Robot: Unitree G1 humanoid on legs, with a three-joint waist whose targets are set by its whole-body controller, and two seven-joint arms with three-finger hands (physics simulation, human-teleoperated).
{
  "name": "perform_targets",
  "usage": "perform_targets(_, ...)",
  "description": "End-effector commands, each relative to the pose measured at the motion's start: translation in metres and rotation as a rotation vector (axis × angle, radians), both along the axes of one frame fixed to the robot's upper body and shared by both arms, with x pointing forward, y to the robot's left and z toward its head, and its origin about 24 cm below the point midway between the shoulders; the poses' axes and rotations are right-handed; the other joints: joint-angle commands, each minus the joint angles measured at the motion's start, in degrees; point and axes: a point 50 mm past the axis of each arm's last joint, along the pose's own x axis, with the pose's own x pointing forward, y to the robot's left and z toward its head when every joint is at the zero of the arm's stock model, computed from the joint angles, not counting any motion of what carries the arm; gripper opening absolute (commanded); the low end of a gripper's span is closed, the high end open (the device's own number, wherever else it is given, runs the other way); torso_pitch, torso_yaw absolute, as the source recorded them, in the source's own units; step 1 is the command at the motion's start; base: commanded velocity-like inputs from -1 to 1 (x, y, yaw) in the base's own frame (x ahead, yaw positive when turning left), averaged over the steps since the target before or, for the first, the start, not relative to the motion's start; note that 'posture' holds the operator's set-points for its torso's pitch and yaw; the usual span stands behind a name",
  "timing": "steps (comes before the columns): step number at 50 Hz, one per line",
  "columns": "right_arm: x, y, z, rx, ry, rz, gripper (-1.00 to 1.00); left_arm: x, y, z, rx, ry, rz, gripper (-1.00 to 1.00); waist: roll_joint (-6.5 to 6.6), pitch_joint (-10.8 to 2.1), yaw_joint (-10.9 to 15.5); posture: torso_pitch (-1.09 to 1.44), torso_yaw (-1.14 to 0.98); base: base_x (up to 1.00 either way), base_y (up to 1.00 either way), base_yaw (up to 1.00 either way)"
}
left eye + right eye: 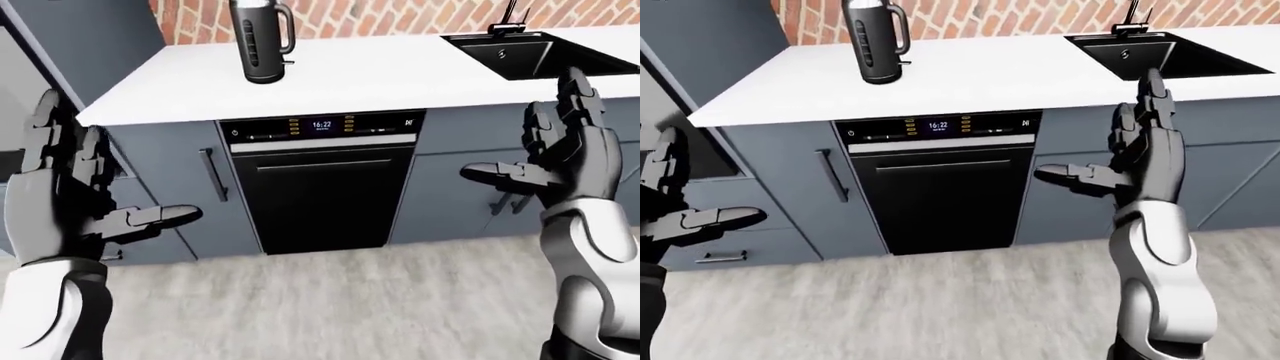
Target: Press the button to open the lid of the electric kettle.
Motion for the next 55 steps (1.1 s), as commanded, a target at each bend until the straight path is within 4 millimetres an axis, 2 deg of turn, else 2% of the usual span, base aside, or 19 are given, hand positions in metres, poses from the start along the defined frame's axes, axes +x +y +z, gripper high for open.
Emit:
perform_targets(1, -0.0023, 0.0041, 0.0124, -0.015, -0.064, 0.021, 1.0, -0.0037, 0.0009, 0.0103, 0.024, -0.056, 0.012, 1.0, 0.04, -0.3, 0.1, 0.0, 0.0, 0.18, 0.27, 0.0)
perform_targets(4, -0.0025, 0.0044, 0.013, -0.015, -0.066, 0.022, 1.0, -0.004, 0.0006, 0.0108, 0.026, -0.057, 0.011, 1.0, 6.29, -2.1, 0.2, 0.0, 0.0, 0.19, 0.27, 0.0)
perform_targets(5, -0.0029, 0.0046, 0.0138, -0.015, -0.067, 0.023, 1.0, -0.0043, 0.0012, 0.0115, 0.025, -0.058, 0.013, 1.0, 3.7, -1.36, 0.5, 0.0, 0.0, 0.19, 0.27, 0.0)
perform_targets(6, -0.0029, 0.0044, 0.0139, -0.015, -0.068, 0.022, 1.0, -0.0042, 0.001, 0.0117, 0.025, -0.059, 0.013, 1.0, 4.32, -0.91, 0.5, 0.0, 0.0, 0.19, 0.27, 0.0)
perform_targets(13, -0.0032, 0.0042, 0.0135, -0.016, -0.067, 0.023, 1.0, -0.0045, 0.0004, 0.0115, 0.027, -0.059, 0.011, 1.0, 0.05, -0.26, 1.4, 0.0, 0.0, 0.19, 0.26, 0.0)
perform_targets(17, -0.0038, 0.0039, 0.0143, -0.017, -0.07, 0.022, 1.0, -0.0047, -0.0002, 0.0121, 0.025, -0.059, 0.01, 1.0, -4.96, -1.39, 1.5, 0.0, 0.0, 0.21, 0.24, 0.0)
perform_targets(18, -0.0037, 0.0039, 0.0144, -0.017, -0.07, 0.022, 1.0, -0.0047, -0.0003, 0.0121, 0.026, -0.059, 0.009, 1.0, -2.41, -0.83, 0.7, 0.0, 0.0, 0.2, 0.23, 0.0)
perform_targets(20, -0.0037, 0.004, 0.0138, -0.017, -0.07, 0.023, 1.0, -0.0048, 0.0001, 0.0117, 0.025, -0.059, 0.009, 1.0, -3.55, -1.06, 0.8, 0.0, 0.0, 0.21, 0.21, 0.0)
perform_targets(25, -0.004, 0.0039, 0.0148, -0.015, -0.071, 0.022, 1.0, -0.0051, -0.0005, 0.0124, 0.026, -0.06, 0.008, 1.0, -1.06, -0.49, 0.4, 0.0, 0.0, 0.21, 0.21, 0.0)
perform_targets(29, -0.0041, 0.0042, 0.0146, -0.016, -0.071, 0.023, 1.0, -0.0056, 0.0002, 0.0128, 0.027, -0.061, 0.01, 1.0, 4.7, -1.57, 0.0, 0.0, 0.0, 0.21, 0.21, 0.0)
perform_targets(30, -0.0039, 0.0041, 0.0146, -0.016, -0.071, 0.023, 1.0, -0.0059, 0.0002, 0.0122, 0.026, -0.061, 0.009, 1.0, 5.05, -2.39, -0.1, 0.0, 0.0, 0.21, 0.2, 0.0)
perform_targets(32, -0.0038, 0.0043, 0.0143, -0.017, -0.071, 0.024, 1.0, -0.0056, 0.0003, 0.0109, 0.026, -0.058, 0.009, 1.0, 4.27, -0.4, 0.6, 0.0, 0.0, 0.21, 0.21, 0.0)
perform_targets(40, -0.0042, 0.0051, 0.0149, -0.016, -0.072, 0.026, 1.0, -0.0047, -0.0003, 0.0114, 0.027, -0.058, 0.008, 1.0, -0.22, -0.48, 1.5, 0.0, 0.0, 0.21, 0.21, 0.0)
perform_targets(43, -0.0045, 0.0046, 0.0155, -0.016, -0.074, 0.025, 1.0, -0.005, -0.0006, 0.0118, 0.028, -0.06, 0.007, 1.0, -3.43, -1.11, 1.8, 0.0, 0.0, 0.21, 0.21, 0.0)
perform_targets(45, -0.0041, 0.0052, 0.0146, -0.016, -0.072, 0.026, 1.0, -0.005, -0.0003, 0.0118, 0.027, -0.06, 0.007, 1.0, -2.15, -0.98, 1.1, 0.0, 0.0, 0.21, 0.2, 0.0)
perform_targets(46, -0.0041, 0.005, 0.0145, -0.016, -0.072, 0.026, 1.0, -0.0049, -0.0007, 0.0116, 0.027, -0.06, 0.006, 1.0, -3.04, -0.65, 1.3, 0.0, 0.0, 0.22, 0.2, 0.0)
perform_targets(50, -0.0044, 0.0043, 0.0157, -0.015, -0.075, 0.025, 1.0, -0.0052, -0.0009, 0.0121, 0.028, -0.06, 0.006, 1.0, -2.11, -1.1, 0.7, 0.0, 0.0, 0.21, 0.19, 0.0)
perform_targets(53, -0.0043, 0.0038, 0.0156, -0.015, -0.074, 0.023, 1.0, -0.0048, -0.0011, 0.0114, 0.029, -0.059, 0.004, 1.0, 0.44, -0.25, 0.2, 0.0, 0.0, 0.22, 0.14, 0.0)
perform_targets(55, -0.0043, 0.0035, 0.0158, -0.015, -0.075, 0.023, 1.0, -0.0054, -0.0006, 0.0111, 0.029, -0.059, 0.004, 1.0, 3.76, -1.14, -0.1, 0.0, 0.0, 0.21, 0.11, 0.0)
